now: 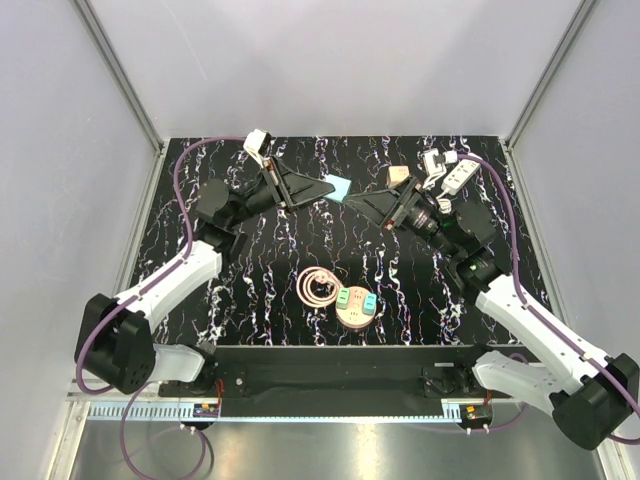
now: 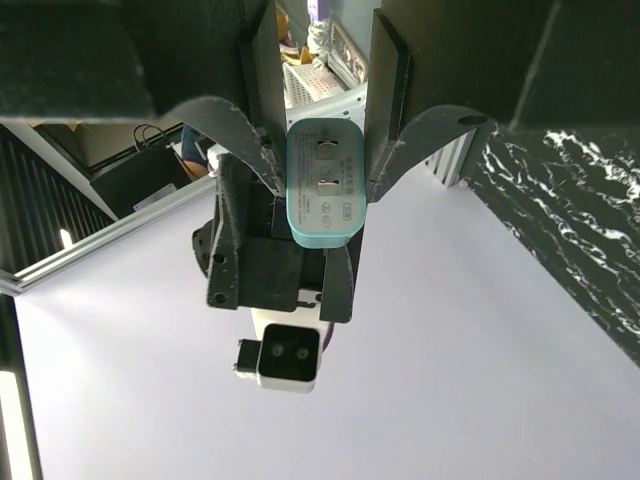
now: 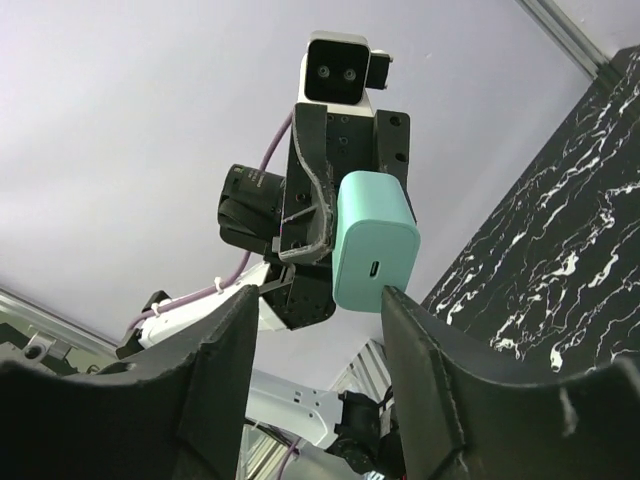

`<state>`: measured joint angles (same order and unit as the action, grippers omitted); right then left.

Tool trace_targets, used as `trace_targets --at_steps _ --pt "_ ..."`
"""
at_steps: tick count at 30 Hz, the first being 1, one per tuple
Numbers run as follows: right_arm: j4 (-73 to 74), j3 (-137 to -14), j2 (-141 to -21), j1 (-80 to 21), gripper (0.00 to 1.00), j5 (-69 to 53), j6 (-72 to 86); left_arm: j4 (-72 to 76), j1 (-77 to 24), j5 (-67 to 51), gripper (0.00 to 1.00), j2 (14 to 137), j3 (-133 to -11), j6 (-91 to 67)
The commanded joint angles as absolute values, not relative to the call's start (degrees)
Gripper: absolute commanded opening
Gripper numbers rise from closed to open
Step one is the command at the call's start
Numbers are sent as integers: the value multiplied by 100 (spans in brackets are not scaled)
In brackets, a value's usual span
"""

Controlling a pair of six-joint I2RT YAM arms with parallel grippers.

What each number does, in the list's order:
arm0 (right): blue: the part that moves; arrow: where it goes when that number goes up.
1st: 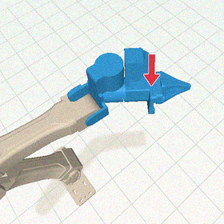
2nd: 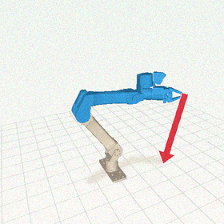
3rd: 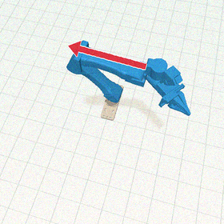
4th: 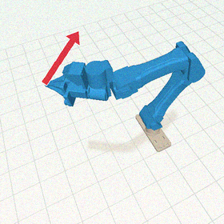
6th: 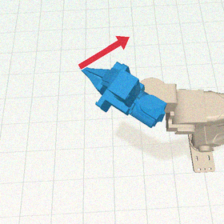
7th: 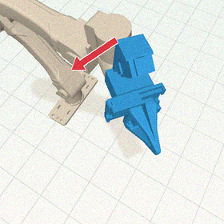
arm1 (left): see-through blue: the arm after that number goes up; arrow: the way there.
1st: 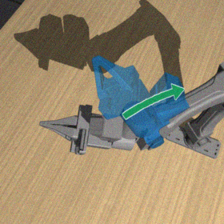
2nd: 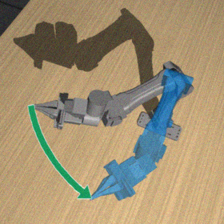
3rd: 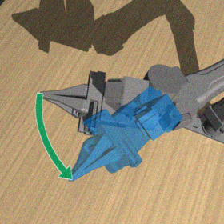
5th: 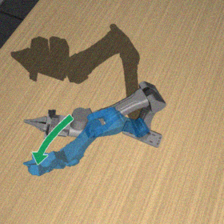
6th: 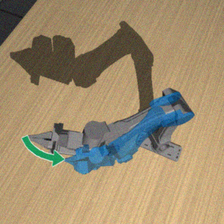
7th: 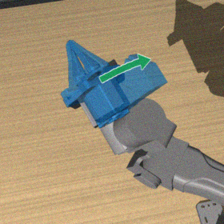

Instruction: Insert the plug

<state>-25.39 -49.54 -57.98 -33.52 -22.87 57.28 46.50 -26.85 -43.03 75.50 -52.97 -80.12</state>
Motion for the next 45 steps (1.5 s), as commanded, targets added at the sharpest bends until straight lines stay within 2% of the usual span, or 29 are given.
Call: trace_targets --at_steps 1,4,6,8,9,13,18,21,25,31,35,41,45 --pt "-2954 -4913 -5608 -3375 57 -2127 5793 5282 -2900 -4175 0 7576 -5353 -8200" --pt "-2796 -4975 -5555 -3384 58 -2101 5722 5343 -2979 -4114 0 7611 -5353 -8244" --pt "-2760 -4931 -5467 -3384 62 -2022 5695 5405 -3032 -4087 0 7638 -5361 -8297" --pt "-2462 -4913 -5371 -3384 71 -1724 5634 5423 -3058 -4078 0 7646 -5388 -8332" --pt "-2339 -4904 -5248 -3384 71 -1601 5608 5371 -3067 -4069 0 7638 -5396 -8323" --pt "-1855 -5018 -5133 -3384 60 -1380 5476 5098 -3111 -3991 0 7541 -5432 -8157" --pt "-1784 -5080 -5186 -3384 63 -1511 5598 4966 -3173 -3903 0 7462 -5528 -8121" --pt "-1828 -5150 -5220 -3384 59 -1739 5625 4747 -3269 -3780 0 7330 -5581 -7955" --pt "-2012 -5072 -5265 -3375 63 -1898 5739 4676 -3331 -3691 0 7216 -5528 -7884" --pt "-2224 -4781 -5133 -3384 64 -1670 5818 4720 -3384 -3700 0 7163 -5440 -7963" --pt "-2215 -4764 -5150 -3384 51 -1626 5783 4702 -3401 -3700 0 7146 -5432 -7945" --pt "-2653 -4658 -5168 -3384 50 -1828 5897 4904 -3436 -3665 0 7250 -5326 -8024" --pt "-2803 -4580 -5186 -3375 44 -1872 5941 5054 -3454 -3700 0 7347 -5300 -8051"
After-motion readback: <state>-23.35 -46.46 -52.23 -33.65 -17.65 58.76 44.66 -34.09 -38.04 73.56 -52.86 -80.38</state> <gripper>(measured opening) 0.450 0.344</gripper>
